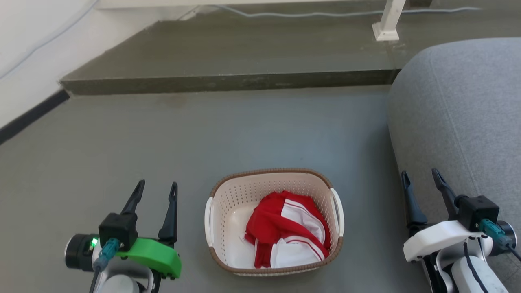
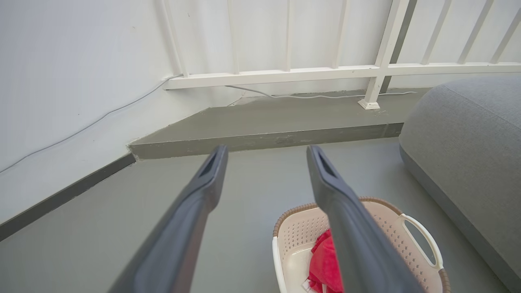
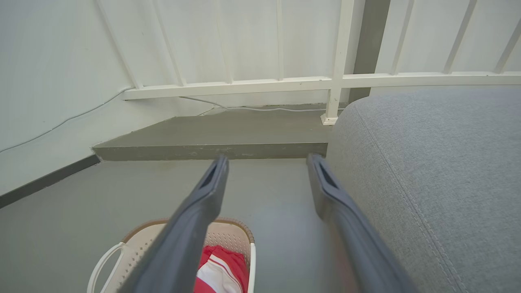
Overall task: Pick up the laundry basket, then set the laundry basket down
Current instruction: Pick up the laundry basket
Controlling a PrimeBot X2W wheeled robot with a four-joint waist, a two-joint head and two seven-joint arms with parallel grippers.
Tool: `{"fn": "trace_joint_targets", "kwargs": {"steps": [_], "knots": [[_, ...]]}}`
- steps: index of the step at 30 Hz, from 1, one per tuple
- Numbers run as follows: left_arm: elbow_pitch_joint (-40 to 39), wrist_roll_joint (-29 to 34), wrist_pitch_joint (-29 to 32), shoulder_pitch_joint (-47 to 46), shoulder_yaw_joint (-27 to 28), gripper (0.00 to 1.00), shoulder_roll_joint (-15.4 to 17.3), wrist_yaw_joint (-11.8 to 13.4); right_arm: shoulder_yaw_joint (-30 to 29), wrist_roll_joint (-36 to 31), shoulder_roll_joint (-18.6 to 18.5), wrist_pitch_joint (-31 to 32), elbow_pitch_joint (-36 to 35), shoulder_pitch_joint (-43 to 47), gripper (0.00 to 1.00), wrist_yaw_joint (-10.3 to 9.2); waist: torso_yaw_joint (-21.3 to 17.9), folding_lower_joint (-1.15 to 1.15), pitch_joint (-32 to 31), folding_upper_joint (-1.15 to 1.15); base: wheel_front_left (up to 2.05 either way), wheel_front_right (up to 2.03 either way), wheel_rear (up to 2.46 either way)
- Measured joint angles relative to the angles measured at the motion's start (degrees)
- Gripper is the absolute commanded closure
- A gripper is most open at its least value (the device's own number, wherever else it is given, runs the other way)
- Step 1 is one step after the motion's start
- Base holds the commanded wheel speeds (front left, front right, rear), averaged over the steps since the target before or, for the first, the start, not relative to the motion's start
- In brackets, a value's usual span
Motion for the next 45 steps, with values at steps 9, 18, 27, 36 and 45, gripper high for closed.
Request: {"fn": "trace_joint_targets", "kwargs": {"steps": [9, 18, 27, 36, 45], "knots": [[1.47, -0.14, 0.91, -4.05, -0.97, 0.00, -0.88, -1.58, -0.24, 0.00, 0.18, -0.01, 2.38, -3.19, 0.00, 0.00, 0.22, 0.00, 6.29, 0.00, 0.00, 0.00, 0.00], [6.10, -1.38, 2.63, -10.81, -1.87, 0.00, -1.41, -4.15, -0.45, 0.02, 0.89, -0.01, 5.99, -7.83, 0.00, -0.02, 0.54, 0.00, 14.18, 0.00, 0.00, 0.00, 0.00], [11.33, -1.36, 5.33, -19.34, -3.32, 0.00, -1.46, -6.64, 0.23, 0.01, 1.62, -0.02, 10.46, -15.11, 0.00, 0.13, 0.73, 0.00, 21.54, 0.00, 0.00, 0.00, 0.00], [16.48, -1.69, 7.38, -29.40, -3.54, 0.00, -1.89, -7.97, 2.05, -1.02, 1.76, -0.05, 15.59, -24.65, 0.00, 1.01, 0.85, 0.01, 28.96, 0.00, 0.00, 0.00, 0.00], [22.58, -2.44, 9.59, -38.35, -4.25, 0.00, -3.28, -9.07, 1.99, -1.05, 1.83, 0.23, 21.03, -32.80, 0.00, 1.00, 0.67, 0.01, 36.35, 0.00, 0.00, 0.00, 0.00]]}}
